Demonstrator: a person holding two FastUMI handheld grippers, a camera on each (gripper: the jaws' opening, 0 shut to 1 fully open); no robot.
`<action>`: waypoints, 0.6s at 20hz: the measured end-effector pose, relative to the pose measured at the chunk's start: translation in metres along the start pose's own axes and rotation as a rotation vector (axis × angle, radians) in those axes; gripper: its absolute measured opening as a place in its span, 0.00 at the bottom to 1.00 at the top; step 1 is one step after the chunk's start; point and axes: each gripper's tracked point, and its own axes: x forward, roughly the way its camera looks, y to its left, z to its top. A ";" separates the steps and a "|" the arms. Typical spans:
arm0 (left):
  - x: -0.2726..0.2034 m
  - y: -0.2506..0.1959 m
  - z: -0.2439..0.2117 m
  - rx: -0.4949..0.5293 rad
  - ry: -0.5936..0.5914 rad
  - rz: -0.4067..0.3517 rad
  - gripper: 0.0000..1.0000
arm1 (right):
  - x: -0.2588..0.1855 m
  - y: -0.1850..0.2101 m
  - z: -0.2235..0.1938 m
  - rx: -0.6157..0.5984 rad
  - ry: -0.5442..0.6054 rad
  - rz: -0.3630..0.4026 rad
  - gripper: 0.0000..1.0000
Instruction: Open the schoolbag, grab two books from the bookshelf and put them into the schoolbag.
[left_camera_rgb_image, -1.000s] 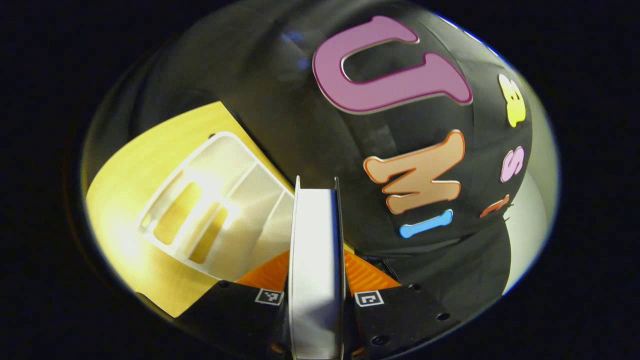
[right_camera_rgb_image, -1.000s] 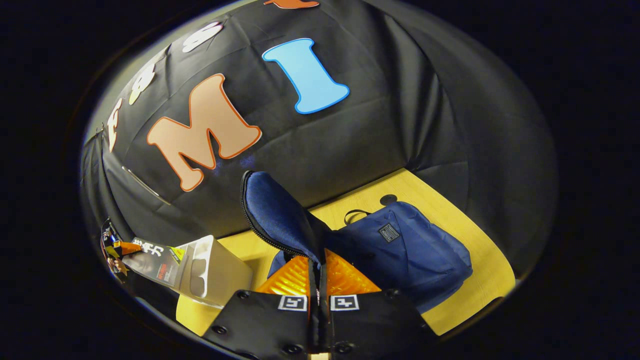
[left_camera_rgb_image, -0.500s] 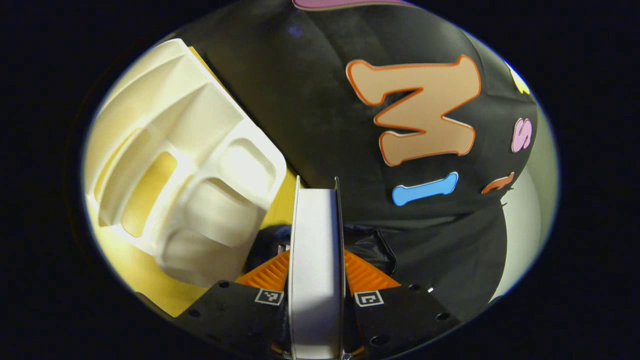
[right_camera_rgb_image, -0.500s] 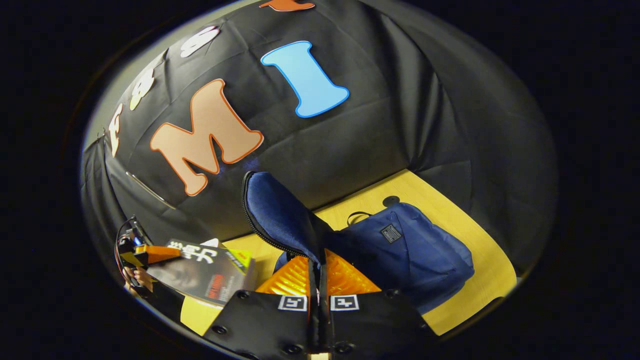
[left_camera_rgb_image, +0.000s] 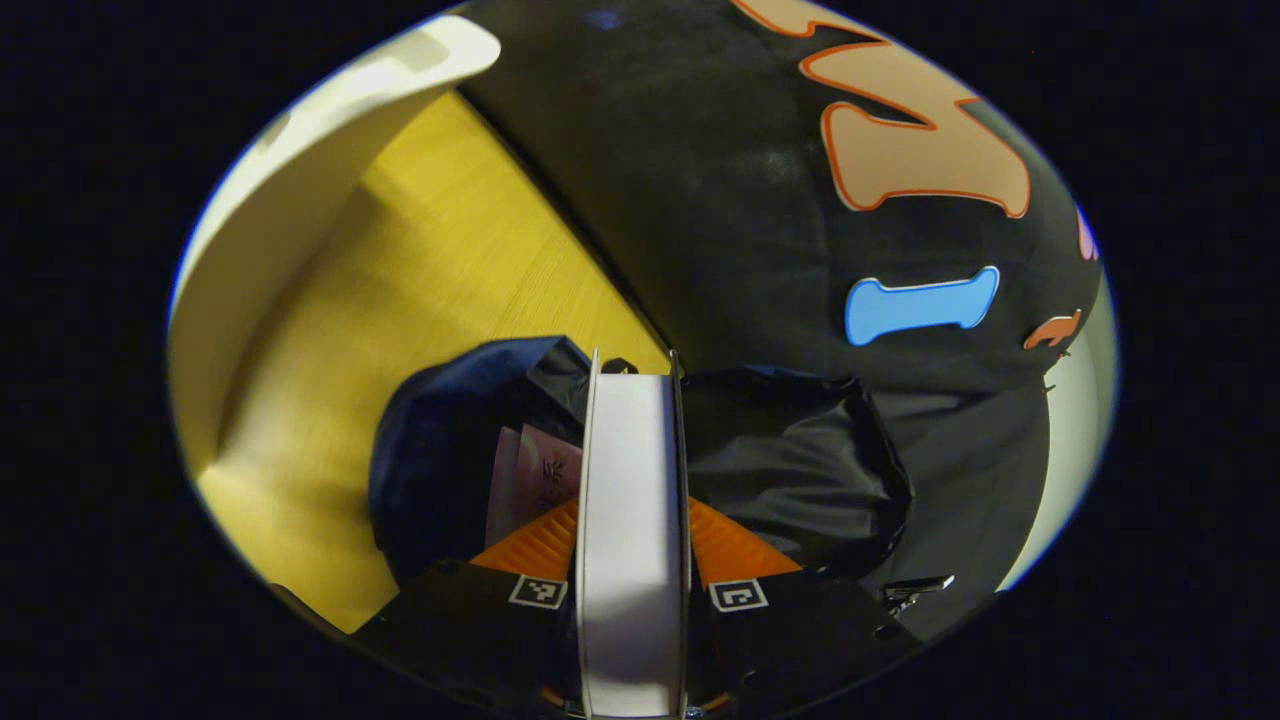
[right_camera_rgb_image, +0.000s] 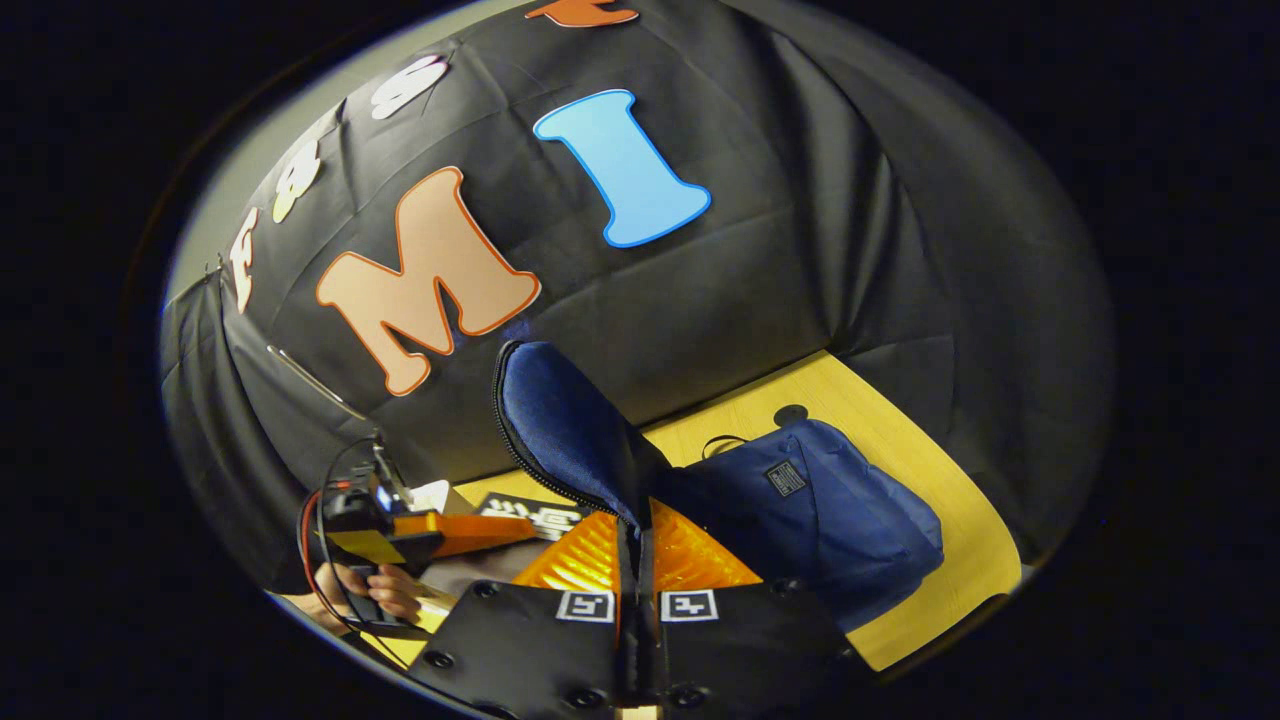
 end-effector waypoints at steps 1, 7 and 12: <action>0.012 0.000 -0.004 -0.013 -0.005 -0.002 0.37 | 0.000 0.001 0.002 -0.004 -0.005 0.005 0.03; 0.059 -0.009 -0.026 -0.146 -0.043 -0.048 0.37 | 0.001 0.013 0.001 -0.004 -0.012 0.045 0.01; 0.066 0.001 -0.027 -0.154 -0.014 -0.029 0.38 | 0.004 0.013 0.001 -0.025 -0.011 0.044 0.03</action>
